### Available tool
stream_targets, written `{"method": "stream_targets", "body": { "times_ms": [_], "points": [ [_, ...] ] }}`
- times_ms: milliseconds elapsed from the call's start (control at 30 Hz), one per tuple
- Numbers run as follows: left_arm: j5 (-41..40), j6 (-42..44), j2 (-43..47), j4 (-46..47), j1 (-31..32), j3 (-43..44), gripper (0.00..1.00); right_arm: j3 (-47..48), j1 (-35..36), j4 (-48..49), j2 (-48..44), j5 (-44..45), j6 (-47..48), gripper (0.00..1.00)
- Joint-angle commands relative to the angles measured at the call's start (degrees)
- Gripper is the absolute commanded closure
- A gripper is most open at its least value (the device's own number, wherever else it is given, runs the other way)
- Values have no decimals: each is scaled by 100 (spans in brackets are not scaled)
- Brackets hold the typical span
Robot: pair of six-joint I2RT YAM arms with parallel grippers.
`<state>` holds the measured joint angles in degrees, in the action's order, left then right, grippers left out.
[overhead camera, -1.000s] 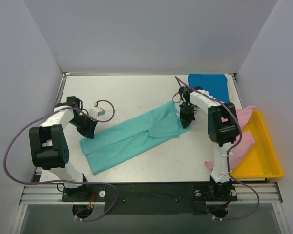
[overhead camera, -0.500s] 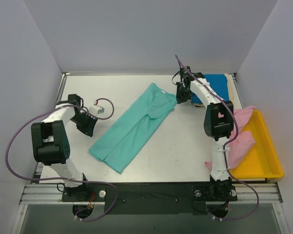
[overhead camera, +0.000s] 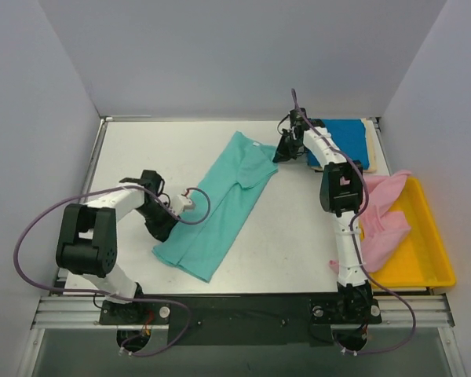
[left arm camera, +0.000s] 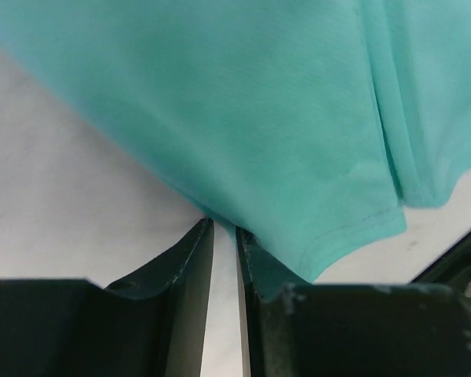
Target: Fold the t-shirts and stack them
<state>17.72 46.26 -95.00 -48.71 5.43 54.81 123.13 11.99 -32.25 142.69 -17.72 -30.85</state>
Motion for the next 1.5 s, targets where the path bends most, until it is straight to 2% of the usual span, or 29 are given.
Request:
{"method": "stream_targets", "body": {
  "times_ms": [0, 100, 200, 333, 433, 500, 567, 667, 700, 733, 800, 900, 967, 1033, 1200, 1333, 1367, 1467],
  "points": [
    [820, 278, 157, -393, 957, -400, 72, 1167, -39, 505, 811, -582, -553, 100],
    [988, 77, 122, -385, 1618, -296, 72, 1923, -82, 1395, 1365, -909, -1184, 100],
    [1251, -301, 183, -376, 2092, -76, 71, 1803, -144, 2256, 1174, -857, -1406, 99],
    [1235, -486, 752, -516, 2076, -162, 70, 1110, -144, 2478, -80, -698, -705, 78],
    [1059, -320, 1473, -841, 1884, -330, 68, 827, -100, 2067, -820, -707, -90, 64],
    [910, 118, 1886, -1254, 1603, -304, 64, 459, -4, 1620, -1461, -646, 210, 58],
    [857, 1116, 2282, -1850, 1217, -172, 60, -103, 154, 1023, -2243, -400, 526, 54],
    [1075, 2498, 2845, -2142, 724, -119, 56, -1610, 584, 379, -3550, 143, 817, 45],
    [1198, 3094, 3108, -2108, 635, -241, 53, -2008, 707, 151, -3782, 224, 826, 41],
    [1251, 3265, 3206, -1986, 661, -321, 51, -2578, 917, 44, -4219, 338, 792, 32],
    [1593, 3477, 3330, -1538, 740, -488, 39, -3544, 1216, -281, -4739, 426, 547, 31],
    [2278, 3460, 3286, -862, 1003, -690, 35, -4743, 1630, -423, -5347, 409, -16, 31],
    [2368, 3373, 3330, -546, 1284, -874, 35, -5734, 2112, -344, -5638, 462, -385, 31],
    [2429, 3275, 3444, -359, 1434, -1067, 35, -6228, 2411, -133, -5787, 436, -781, 33],
    [2263, 3881, 3760, -552, 1628, -1516, 35, -7012, 2774, 814, -5507, -433, -1492, 42],
    [2123, 4189, 4085, -534, 1671, -1973, 35, -7470, 2897, 1579, -5121, -996, -1872, 43],
    [2105, 4242, 4130, -491, 1680, -2043, 35, -7479, 2897, 1608, -4963, -1136, -1881, 44],
    [2052, 4146, 4314, -342, 1707, -2245, 35, -7532, 2897, 1511, -4769, -1269, -1828, 54]
  ]
}}
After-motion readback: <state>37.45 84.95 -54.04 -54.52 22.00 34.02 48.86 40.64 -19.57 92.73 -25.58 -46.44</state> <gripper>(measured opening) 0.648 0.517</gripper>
